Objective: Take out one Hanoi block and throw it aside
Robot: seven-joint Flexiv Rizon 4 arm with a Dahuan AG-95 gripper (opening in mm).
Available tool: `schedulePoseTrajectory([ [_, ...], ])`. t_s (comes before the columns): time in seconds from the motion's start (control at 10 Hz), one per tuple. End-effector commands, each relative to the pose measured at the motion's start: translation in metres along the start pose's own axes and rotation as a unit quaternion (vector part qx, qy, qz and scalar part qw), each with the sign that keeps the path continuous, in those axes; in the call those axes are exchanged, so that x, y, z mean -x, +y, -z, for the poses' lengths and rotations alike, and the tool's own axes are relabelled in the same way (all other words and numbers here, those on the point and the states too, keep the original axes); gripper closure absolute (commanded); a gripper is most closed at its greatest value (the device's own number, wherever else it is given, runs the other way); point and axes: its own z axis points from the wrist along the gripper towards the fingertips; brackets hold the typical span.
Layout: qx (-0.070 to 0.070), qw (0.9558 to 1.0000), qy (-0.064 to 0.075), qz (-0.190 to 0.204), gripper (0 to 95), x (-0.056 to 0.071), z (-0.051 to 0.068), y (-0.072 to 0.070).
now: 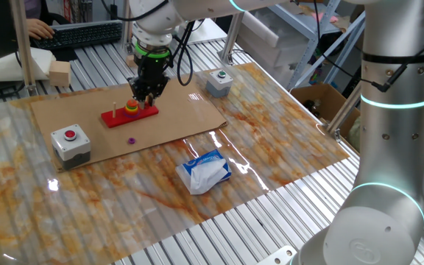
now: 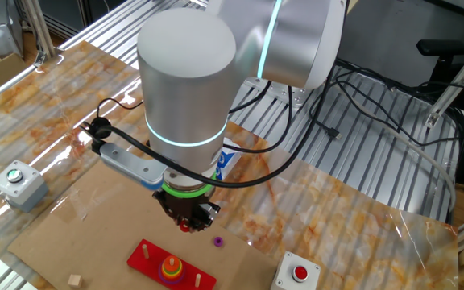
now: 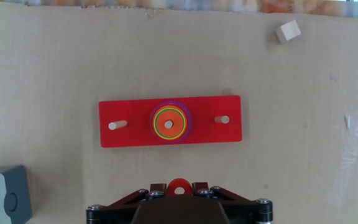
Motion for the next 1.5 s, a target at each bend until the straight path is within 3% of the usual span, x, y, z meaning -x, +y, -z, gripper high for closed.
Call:
schedulePoseTrajectory([
  [0.1, 0.01, 0.9991, 0.003, -0.042, 19.0, 0.001, -0.001, 0.0],
  [0.3, 0.022, 0.9988, 0.003, -0.043, 19.0, 0.001, -0.001, 0.0],
  [0.6, 0.027, 0.999, -0.001, -0.035, 19.0, 0.001, -0.001, 0.0],
  [0.7, 0.027, 0.9991, -0.002, -0.031, 0.0, 0.0, 0.0, 0.0],
  [0.9, 0.023, 0.9993, -0.011, -0.026, 0.0, -0.002, 0.007, -0.004],
  [1.1, 0.013, 0.999, -0.033, -0.026, 0.0, -0.004, 0.014, -0.007],
  [1.5, 0.009, 0.9987, -0.034, -0.036, 0.0, -0.008, 0.022, -0.012],
])
